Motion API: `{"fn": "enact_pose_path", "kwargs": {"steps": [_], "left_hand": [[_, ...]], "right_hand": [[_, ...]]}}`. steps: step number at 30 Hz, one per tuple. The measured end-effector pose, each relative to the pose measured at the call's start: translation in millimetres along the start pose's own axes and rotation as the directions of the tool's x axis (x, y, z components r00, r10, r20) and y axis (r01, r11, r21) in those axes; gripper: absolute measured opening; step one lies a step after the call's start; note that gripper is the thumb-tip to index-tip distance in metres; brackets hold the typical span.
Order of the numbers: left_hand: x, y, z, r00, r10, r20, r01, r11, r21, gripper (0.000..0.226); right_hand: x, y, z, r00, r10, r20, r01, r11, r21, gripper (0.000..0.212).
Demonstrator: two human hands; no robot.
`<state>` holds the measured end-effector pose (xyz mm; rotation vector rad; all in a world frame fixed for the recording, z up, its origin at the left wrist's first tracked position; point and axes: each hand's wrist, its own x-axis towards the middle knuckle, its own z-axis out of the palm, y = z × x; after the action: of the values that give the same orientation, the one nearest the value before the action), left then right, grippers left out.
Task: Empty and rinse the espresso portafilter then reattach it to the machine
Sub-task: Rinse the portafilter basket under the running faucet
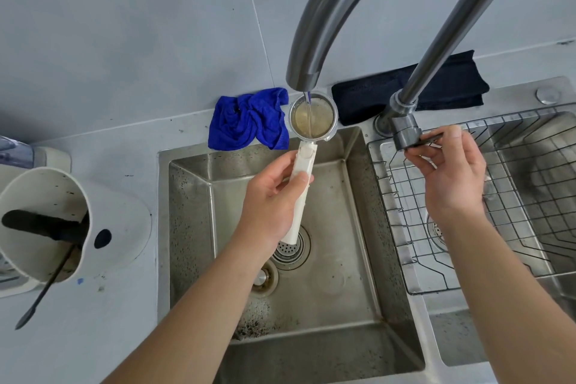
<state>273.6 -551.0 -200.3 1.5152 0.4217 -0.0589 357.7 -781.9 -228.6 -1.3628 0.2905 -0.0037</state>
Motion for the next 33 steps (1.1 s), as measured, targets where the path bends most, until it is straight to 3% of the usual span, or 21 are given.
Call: {"fn": "enact_pose_path", "kwargs": {"steps": [18,26,33], "left_hand": [[-17.6,-18.0,-35.8,0.983,-0.177,-0.047,0.182,0.977,0.112,0.036],[-12.8,-14.3,-44.7,0.995,-0.037,-0.089,0.064,0.943,0.327,0.043],[-6.5,-12.5,-45.0,0.983,0.167,-0.077,-0.096,0.823,0.56,0.047]], "right_hand": [[2.3,2.4,-0.9,1.0,-0.002,-0.014,0.002,1.0,-0.006,0.026],[-0.6,-1.0,1.3,1.0,-0.003,0.007,0.003,1.0,-0.006,0.033],[0.0,2.6,1.5,0.999,-0.007,-0.043,0.007,1.0,0.001,0.026]]}}
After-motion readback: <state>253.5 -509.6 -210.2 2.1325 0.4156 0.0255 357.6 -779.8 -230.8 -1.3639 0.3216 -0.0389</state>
